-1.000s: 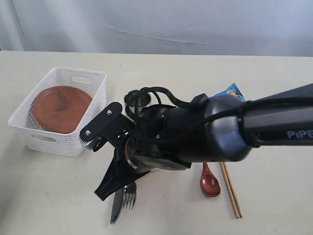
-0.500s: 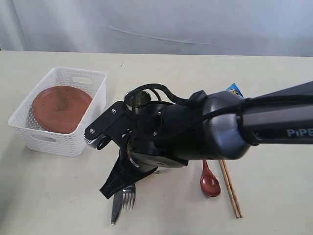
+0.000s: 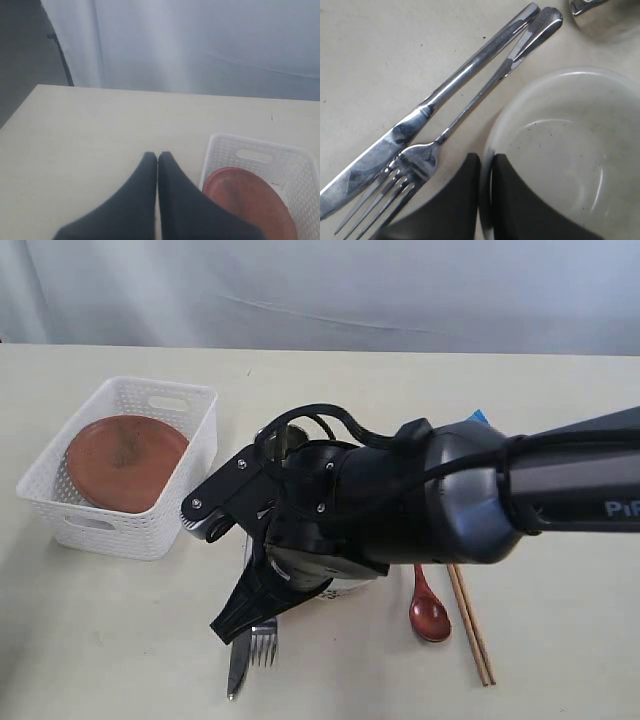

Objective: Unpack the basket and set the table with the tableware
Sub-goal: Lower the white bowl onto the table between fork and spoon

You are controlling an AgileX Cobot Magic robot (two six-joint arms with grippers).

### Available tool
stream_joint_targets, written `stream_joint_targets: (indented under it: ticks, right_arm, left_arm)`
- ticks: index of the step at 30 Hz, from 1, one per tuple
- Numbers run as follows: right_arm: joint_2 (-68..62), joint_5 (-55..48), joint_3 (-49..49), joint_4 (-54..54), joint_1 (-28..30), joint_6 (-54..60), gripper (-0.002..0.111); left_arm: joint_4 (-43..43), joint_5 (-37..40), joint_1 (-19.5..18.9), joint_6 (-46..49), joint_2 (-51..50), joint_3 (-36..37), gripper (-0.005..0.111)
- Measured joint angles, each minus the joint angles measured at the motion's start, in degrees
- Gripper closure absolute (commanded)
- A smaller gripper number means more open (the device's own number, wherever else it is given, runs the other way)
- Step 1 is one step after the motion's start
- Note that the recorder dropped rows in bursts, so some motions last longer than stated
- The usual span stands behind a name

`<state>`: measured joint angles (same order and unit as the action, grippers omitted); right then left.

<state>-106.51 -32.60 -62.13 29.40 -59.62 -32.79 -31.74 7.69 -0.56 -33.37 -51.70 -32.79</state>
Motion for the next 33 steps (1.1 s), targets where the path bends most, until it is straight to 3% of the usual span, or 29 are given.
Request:
stream_joint_targets:
  ticks: [10,12,17,19,33]
  right_arm:
    - [0.0,0.0,0.0,0.0,0.0,0.0,0.108]
    - [0.0,0.0,0.0,0.0,0.0,0.0,0.102]
    - [0.0,-0.7,0.0,-0.7,0.0,0.0,0.066]
    - [0.0,-0.8,0.1,-1.1,0.0,-0.1,0.060]
    - [8.9,-2.2,0.2,-1.1,0.0,-0.3,0.059]
  left_arm:
    - [0.0,0.0,0.0,0.0,0.0,0.0,0.107]
    - [0.0,0.0,0.0,0.0,0.0,0.0,0.107]
    - [0.0,0.0,0.0,0.0,0.0,0.0,0.107]
    - [0.0,0.0,0.0,0.0,0.0,0.0,0.107]
    - [0.0,0.0,0.0,0.0,0.0,0.0,0.107]
